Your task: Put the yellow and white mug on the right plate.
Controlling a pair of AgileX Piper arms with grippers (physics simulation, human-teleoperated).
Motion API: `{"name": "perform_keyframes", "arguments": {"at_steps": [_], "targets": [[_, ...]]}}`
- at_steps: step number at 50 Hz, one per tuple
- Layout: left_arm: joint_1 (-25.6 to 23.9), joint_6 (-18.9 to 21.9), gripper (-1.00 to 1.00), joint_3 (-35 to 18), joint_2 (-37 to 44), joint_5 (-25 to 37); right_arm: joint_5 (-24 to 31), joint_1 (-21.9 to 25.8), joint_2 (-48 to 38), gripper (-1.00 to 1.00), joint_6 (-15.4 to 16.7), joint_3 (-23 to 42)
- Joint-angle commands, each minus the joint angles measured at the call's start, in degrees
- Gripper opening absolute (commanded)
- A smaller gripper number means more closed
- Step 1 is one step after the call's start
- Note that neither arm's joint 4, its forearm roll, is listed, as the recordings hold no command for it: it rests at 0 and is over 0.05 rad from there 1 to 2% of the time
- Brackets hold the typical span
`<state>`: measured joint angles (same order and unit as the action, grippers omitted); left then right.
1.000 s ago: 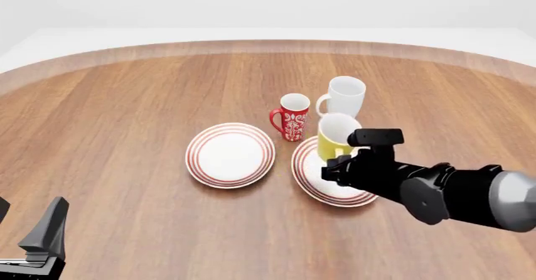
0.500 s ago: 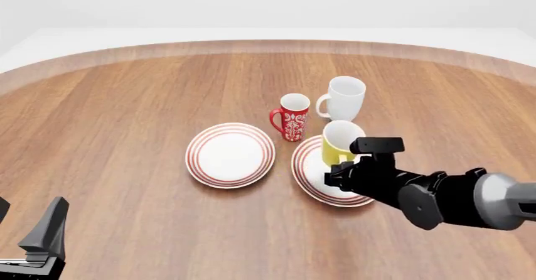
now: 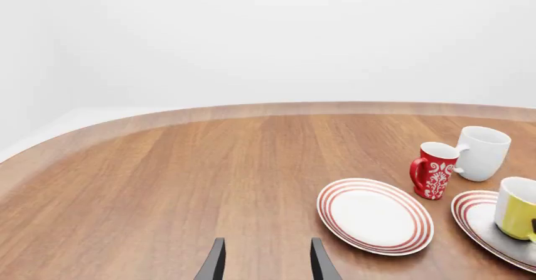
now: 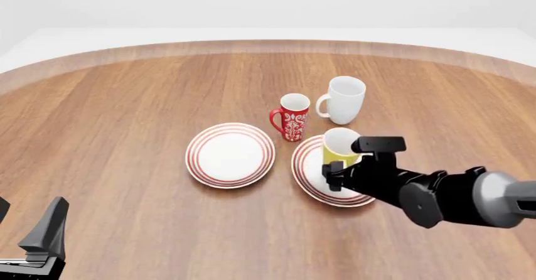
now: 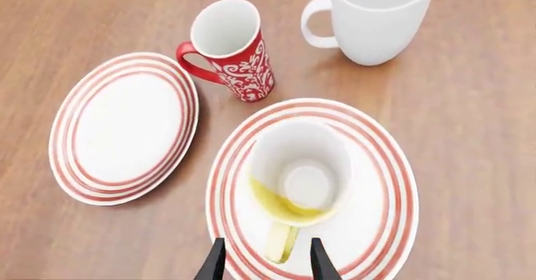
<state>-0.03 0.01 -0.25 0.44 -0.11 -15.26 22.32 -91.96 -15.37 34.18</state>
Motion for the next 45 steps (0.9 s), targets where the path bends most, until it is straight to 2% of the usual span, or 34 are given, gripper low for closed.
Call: {"name": "perform_keyframes", "arguments": {"at_steps": [1,3,4,5,6,10,15,16,23,25,26,31,36,37,41,44,45], "targets": [[0.0,0.0,1.0,0.0,0.0,0.0,2.5,0.2,2.0,1.0,-0.1,0.6],[0.0,0.0,1.0,0.0,0.0,0.0,0.7,0.4,1.4,1.0,-0.2,-0.5],[0.0,0.0,1.0,0.0,0.0,0.0,2.5,0.4,2.8,1.0,-0.2,-0.1],[0.0,0.0,1.0,0.0,0.0,0.0,0.3,0.4,1.8,1.0,-0.3,-1.4],[0.0,0.0,1.0,0.0,0.0,0.0,1.8,0.4,3.1,1.0,-0.3,-1.1],[0.0,0.0,1.0,0.0,0.0,0.0,0.1,0.3,3.2,1.0,-0.4,-3.0],[0.0,0.0,1.0,0.0,0.0,0.0,4.7,0.2,8.6,1.0,-0.8,-3.8],[0.0,0.0,1.0,0.0,0.0,0.0,1.9,0.2,7.8,1.0,-0.9,-5.7],[0.0,0.0,1.0,0.0,0.0,0.0,2.8,0.3,11.8,1.0,-1.5,-8.5],[0.0,0.0,1.0,0.0,0.0,0.0,3.7,0.4,13.3,1.0,-1.6,-8.9],[0.0,0.0,1.0,0.0,0.0,0.0,8.5,0.6,16.9,1.0,-1.8,-7.5],[0.0,0.0,1.0,0.0,0.0,0.0,7.2,1.0,18.0,1.0,-2.0,-9.3],[0.0,0.0,1.0,0.0,0.0,0.0,10.0,1.4,22.6,1.0,-2.8,-9.9],[0.0,0.0,1.0,0.0,0.0,0.0,13.2,1.4,24.9,1.0,-3.0,-8.7],[0.0,0.0,1.0,0.0,0.0,0.0,12.6,1.6,27.1,1.0,-3.7,-10.4],[0.0,0.0,1.0,0.0,0.0,0.0,16.9,1.6,30.9,1.0,-4.1,-9.3],[0.0,0.0,1.0,0.0,0.0,0.0,15.3,1.9,31.0,1.0,-4.6,-10.7]]}}
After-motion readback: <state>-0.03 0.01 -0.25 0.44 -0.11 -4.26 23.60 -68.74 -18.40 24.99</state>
